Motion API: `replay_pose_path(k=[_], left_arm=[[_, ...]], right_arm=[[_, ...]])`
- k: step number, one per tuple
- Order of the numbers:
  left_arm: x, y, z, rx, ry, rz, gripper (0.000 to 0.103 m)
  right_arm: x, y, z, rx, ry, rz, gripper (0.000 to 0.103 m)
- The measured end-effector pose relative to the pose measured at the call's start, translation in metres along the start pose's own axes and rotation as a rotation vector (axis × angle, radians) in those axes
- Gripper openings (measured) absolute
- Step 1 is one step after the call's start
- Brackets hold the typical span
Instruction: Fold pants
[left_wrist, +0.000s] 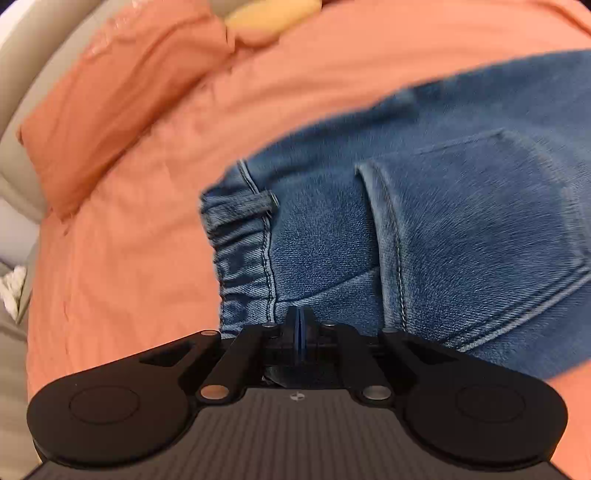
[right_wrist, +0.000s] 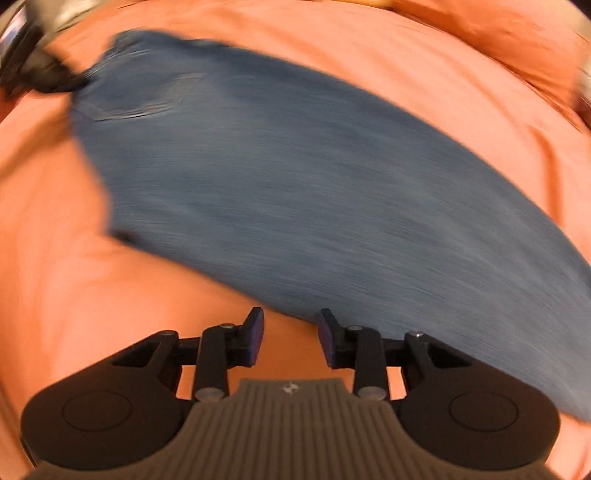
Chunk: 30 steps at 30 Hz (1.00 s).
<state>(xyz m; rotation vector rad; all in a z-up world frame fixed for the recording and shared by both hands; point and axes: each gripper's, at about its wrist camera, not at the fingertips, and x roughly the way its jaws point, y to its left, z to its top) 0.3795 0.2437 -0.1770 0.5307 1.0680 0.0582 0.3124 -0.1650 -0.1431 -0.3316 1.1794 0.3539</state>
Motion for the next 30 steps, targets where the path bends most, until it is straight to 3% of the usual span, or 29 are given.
replay_pose_path(k=[5,8,14,18,21,24,28,29,30], left_arm=[[0.007,-0.010,0.012,0.040,0.058,0.060,0.003],[-0.004,-0.018,0.013,0.099,0.054,0.110,0.004],[-0.047,-0.018,0.024,0.009,-0.013,0.150,0.018],[-0.069,-0.032,0.032,-0.036,-0.018,0.115,0.019],[-0.080,-0.052,0.034,-0.025,-0.005,0.088,0.019],[-0.081,-0.072,0.038,0.015,0.009,0.083,0.020],[-0.076,-0.087,0.041,-0.002,0.053,0.084,0.020],[-0.075,-0.089,0.040,-0.006,0.062,0.085,0.020],[-0.074,-0.092,0.039,-0.006,0.071,0.089,0.020]], right_arm=[[-0.023,-0.107,-0.030,0.231,-0.004,-0.146,0.030],[-0.043,-0.173,-0.058,0.411,-0.014,-0.204,0.030],[-0.079,-0.281,-0.112,0.661,-0.076,-0.286,0.030],[-0.078,-0.327,-0.141,0.830,-0.119,-0.266,0.030],[-0.062,-0.349,-0.152,0.889,-0.134,-0.252,0.030],[-0.037,-0.370,-0.162,0.953,-0.139,-0.184,0.032],[-0.006,-0.383,-0.174,1.073,-0.150,-0.056,0.035],[-0.003,-0.383,-0.176,1.090,-0.155,-0.043,0.031],[-0.005,-0.381,-0.176,1.090,-0.166,-0.062,0.020]])
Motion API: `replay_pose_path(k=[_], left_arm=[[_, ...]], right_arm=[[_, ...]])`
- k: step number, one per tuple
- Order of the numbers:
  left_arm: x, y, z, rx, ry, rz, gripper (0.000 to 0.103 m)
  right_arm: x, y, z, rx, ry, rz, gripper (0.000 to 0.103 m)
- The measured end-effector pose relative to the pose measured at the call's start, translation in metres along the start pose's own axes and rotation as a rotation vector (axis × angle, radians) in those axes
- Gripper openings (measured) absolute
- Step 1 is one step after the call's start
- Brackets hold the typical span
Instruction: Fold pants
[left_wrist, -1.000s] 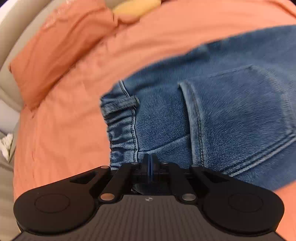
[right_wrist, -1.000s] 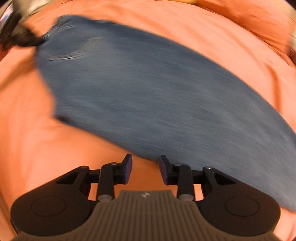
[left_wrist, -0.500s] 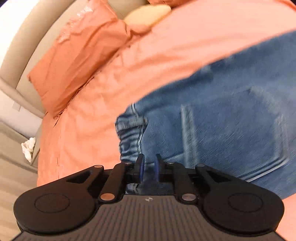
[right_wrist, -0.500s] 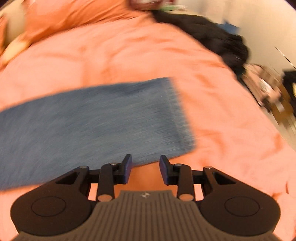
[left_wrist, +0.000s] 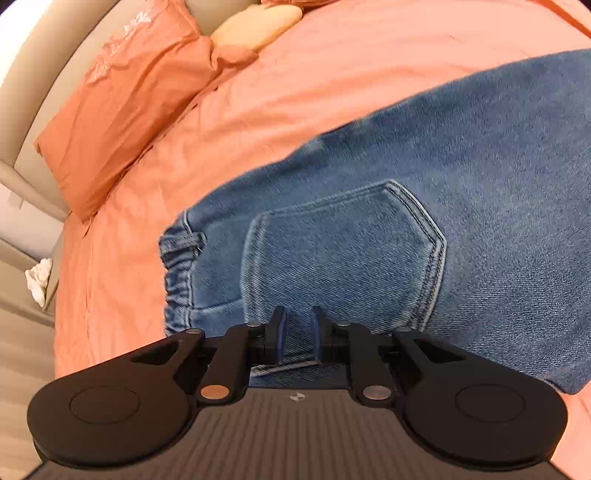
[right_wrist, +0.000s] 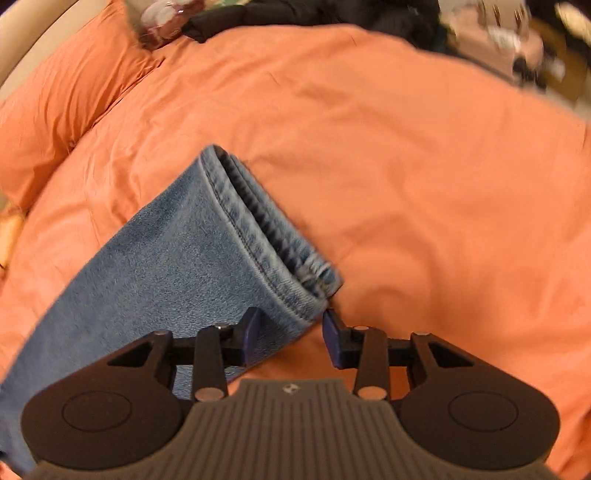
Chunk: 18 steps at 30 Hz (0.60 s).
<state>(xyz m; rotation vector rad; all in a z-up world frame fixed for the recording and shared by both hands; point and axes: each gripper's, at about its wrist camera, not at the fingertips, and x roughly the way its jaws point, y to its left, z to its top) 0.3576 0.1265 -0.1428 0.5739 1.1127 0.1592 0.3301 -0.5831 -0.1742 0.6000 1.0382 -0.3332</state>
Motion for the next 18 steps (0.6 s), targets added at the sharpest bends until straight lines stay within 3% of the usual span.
replay_pose_path(k=[1,6,12,13,15,18], left_arm=[[0.001,-0.002,0.000,0.002,0.007,0.006,0.020],[0.002,-0.011,0.003,0.005,0.029,0.040,0.020],[0.011,-0.019,0.006,0.007,0.061,0.091,0.020],[0.011,-0.018,0.005,0.002,0.060,0.092,0.020],[0.013,-0.018,0.003,-0.006,0.056,0.092,0.020],[0.014,-0.020,0.001,-0.006,0.052,0.097,0.020]], right_arm=[[-0.003,0.003,0.000,-0.027,-0.012,-0.005,0.013],[-0.045,0.042,0.008,-0.202,-0.094,-0.015,0.007],[-0.116,0.082,0.029,-0.285,-0.292,0.137,0.004],[-0.119,0.082,0.029,-0.299,-0.310,0.124,0.004],[-0.099,0.069,0.032,-0.282,-0.259,0.048,0.004],[-0.055,0.040,0.024,-0.215,-0.156,0.004,0.004]])
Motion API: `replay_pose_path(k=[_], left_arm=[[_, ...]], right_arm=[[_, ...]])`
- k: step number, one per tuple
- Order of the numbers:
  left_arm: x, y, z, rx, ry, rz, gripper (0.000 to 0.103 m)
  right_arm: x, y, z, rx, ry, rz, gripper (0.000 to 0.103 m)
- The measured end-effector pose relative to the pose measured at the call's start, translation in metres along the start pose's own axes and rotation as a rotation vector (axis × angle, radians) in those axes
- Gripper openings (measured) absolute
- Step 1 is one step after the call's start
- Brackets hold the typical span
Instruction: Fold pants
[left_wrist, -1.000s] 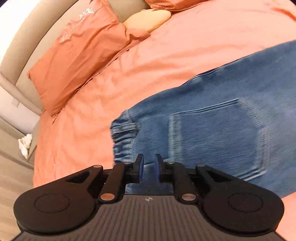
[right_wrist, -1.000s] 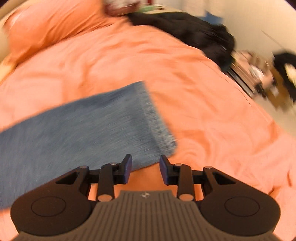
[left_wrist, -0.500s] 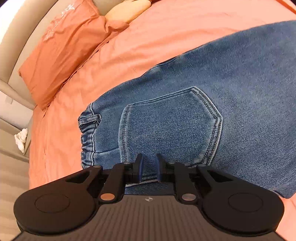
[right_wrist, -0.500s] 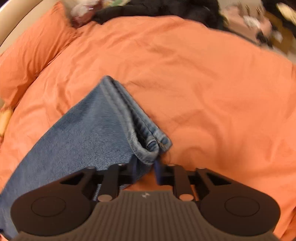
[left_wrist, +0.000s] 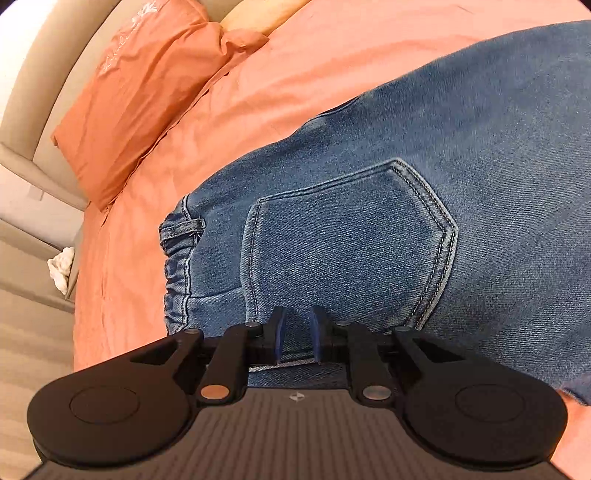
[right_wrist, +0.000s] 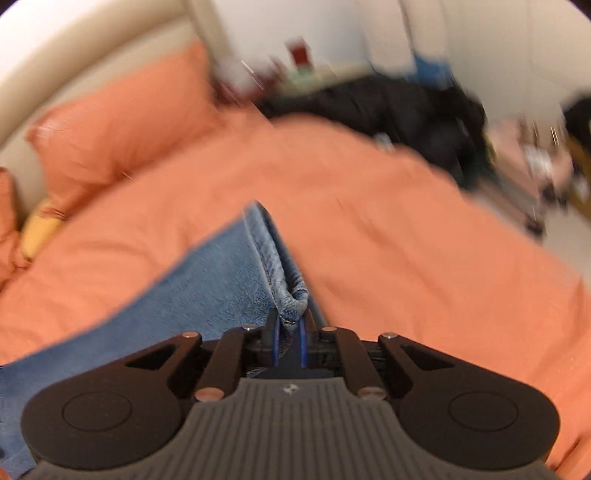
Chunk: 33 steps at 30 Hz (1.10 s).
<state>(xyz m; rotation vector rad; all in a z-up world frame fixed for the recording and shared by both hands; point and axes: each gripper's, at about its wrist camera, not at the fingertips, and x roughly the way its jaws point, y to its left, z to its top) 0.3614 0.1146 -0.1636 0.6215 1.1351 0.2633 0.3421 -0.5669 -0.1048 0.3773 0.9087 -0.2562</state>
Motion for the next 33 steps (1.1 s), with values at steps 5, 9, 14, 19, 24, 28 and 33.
replay_pose_path(k=[5,9,14,19,24,28,33], left_arm=[[0.001,-0.002,0.000,0.026,0.001,0.007,0.020],[0.004,-0.002,-0.002,0.018,-0.005,0.003,0.020],[0.002,-0.005,-0.002,0.046,-0.015,0.020,0.020],[-0.015,-0.001,-0.002,0.012,-0.059,-0.018,0.025],[-0.044,-0.015,0.001,0.054,-0.128,-0.089,0.025],[-0.066,-0.040,0.015,0.097,-0.180,-0.182,0.025],[-0.086,-0.088,0.040,0.169,-0.239,-0.276,0.025]], right_arm=[[0.029,-0.012,-0.023,0.038,0.064,-0.040,0.004],[0.041,-0.013,-0.025,0.028,0.102,-0.065,0.004],[0.046,-0.011,-0.029,0.043,0.124,-0.094,0.004],[0.033,-0.013,-0.032,0.022,0.093,-0.082,0.019],[0.020,-0.032,-0.028,0.084,0.127,-0.015,0.037],[0.028,-0.045,-0.035,0.195,0.149,0.058,0.037],[0.050,-0.052,-0.043,0.285,0.168,0.096,0.036]])
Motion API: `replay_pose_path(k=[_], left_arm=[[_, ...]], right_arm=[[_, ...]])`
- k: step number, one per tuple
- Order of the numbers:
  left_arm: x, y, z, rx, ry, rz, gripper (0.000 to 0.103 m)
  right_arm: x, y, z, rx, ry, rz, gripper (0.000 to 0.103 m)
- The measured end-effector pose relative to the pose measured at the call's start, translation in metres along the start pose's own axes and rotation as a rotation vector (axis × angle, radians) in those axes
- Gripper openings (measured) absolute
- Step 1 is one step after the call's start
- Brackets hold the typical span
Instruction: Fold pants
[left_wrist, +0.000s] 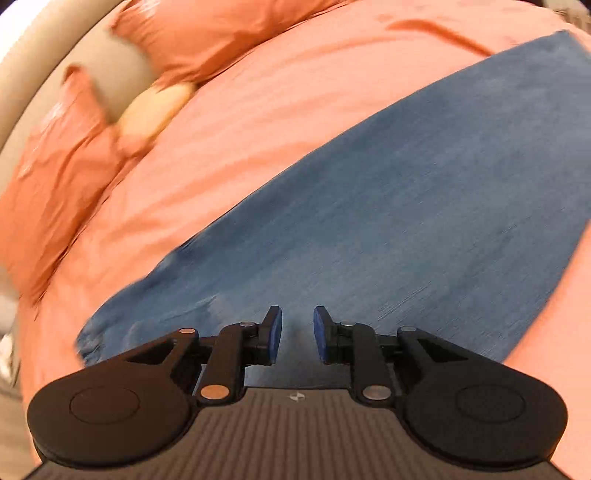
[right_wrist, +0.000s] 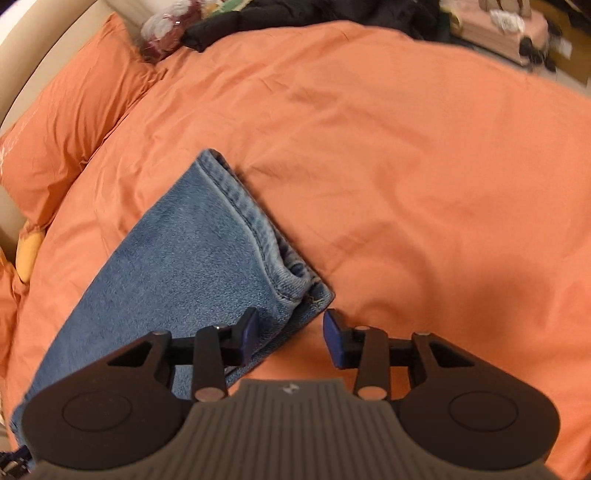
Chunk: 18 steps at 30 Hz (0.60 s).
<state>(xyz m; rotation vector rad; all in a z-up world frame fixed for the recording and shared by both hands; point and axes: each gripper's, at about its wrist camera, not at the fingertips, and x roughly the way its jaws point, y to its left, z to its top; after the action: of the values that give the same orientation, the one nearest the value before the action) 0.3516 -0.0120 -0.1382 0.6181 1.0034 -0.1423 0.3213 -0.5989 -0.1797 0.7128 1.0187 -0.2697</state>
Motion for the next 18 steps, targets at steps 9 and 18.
replay_pose_path(k=[9,18], left_arm=[[0.016,-0.079,0.061,0.167,-0.088,-0.171,0.025],[0.059,-0.119,0.134,0.223,-0.150,-0.268,0.025]], right_arm=[[0.016,-0.027,0.002,0.115,-0.045,0.096,0.033],[-0.032,0.008,0.003,-0.122,-0.136,0.074,0.014]])
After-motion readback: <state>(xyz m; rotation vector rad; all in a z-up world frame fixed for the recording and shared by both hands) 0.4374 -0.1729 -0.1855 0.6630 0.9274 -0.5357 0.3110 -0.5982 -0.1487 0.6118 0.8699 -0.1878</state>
